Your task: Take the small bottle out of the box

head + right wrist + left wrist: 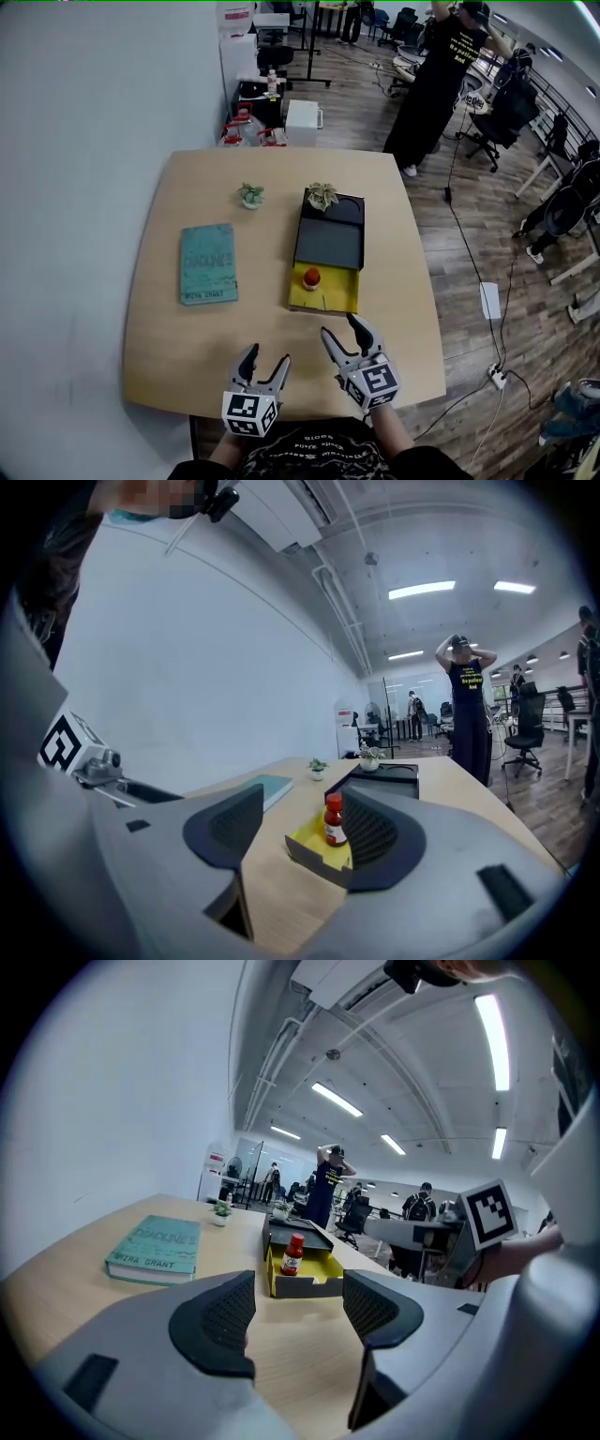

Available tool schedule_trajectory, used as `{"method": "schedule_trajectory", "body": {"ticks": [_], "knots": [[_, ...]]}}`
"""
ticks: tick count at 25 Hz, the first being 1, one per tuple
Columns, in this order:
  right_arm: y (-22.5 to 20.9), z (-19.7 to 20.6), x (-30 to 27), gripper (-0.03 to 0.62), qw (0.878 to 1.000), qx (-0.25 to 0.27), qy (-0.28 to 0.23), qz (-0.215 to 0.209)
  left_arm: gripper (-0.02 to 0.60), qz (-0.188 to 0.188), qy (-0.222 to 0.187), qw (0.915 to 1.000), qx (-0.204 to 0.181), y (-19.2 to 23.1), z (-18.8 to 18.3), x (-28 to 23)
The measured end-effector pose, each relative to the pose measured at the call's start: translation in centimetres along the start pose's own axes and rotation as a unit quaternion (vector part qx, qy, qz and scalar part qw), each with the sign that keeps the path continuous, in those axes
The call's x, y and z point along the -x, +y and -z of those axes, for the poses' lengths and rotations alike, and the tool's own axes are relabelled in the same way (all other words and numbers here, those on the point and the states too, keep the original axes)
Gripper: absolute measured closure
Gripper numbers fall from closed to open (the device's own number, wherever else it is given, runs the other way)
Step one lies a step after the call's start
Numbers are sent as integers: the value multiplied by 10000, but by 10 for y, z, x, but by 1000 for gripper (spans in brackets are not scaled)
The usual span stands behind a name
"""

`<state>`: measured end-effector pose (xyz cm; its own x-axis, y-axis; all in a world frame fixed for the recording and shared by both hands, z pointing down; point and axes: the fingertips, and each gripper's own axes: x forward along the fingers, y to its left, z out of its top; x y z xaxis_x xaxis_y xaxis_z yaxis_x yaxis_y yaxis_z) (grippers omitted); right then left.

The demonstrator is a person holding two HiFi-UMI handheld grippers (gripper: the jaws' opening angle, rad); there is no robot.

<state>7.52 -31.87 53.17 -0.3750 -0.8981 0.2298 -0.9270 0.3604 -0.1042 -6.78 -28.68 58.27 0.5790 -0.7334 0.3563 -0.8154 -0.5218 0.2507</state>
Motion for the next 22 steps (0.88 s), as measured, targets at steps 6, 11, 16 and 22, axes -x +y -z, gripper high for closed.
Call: {"method": "schedule_trajectory", "body": {"ticks": [6, 11, 16, 22], "knots": [[-11, -1, -37, 327, 9986, 277, 310, -331, 282, -122, -4, 9999, 58, 6, -1, -5], [-27, 7, -69, 327, 9977, 226, 475, -425, 282, -273, -39, 9996, 108, 13, -3, -5], [-37, 10, -101, 327, 9952, 531, 601, -563, 282, -433, -24, 9990, 143, 16, -2, -2], [-47, 22, -135, 327, 9932, 564, 750, -693, 282, -604, 43, 9980, 168, 16, -2, 0]]}}
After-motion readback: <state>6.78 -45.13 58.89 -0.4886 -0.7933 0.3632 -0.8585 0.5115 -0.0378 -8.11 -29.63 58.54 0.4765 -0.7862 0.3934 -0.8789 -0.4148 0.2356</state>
